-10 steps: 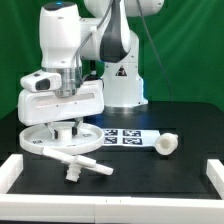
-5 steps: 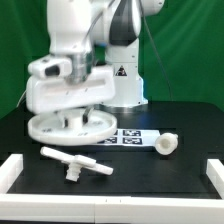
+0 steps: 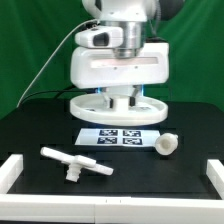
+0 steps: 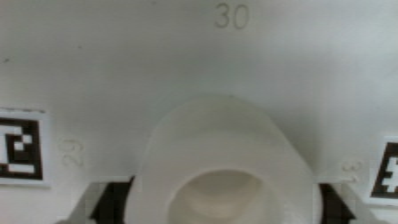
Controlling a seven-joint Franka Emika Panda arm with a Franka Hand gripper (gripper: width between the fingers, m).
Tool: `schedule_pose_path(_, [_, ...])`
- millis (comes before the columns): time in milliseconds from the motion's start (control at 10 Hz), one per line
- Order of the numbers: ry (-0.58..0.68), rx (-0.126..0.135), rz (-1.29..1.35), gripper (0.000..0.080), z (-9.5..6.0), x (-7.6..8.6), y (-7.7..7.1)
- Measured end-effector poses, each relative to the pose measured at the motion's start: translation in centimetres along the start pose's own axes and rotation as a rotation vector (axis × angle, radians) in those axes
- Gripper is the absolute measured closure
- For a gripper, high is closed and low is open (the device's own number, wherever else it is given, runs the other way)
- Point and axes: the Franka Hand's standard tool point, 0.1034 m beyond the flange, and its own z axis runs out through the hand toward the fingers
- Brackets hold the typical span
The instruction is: Assemble round table
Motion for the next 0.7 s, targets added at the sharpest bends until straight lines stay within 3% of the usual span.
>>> schedule_pose_path(400, [-0.008, 0.005, -0.003, 0.0399, 0.4, -0.1, -0.1])
schedule_pose_path(500, [-0.019, 0.009, 0.021, 0.0399, 0.1, 1.4, -0.4])
schedule_pose_path(700, [-0.005, 0.014, 0.010, 0.0399, 0.7, 7.4, -1.0])
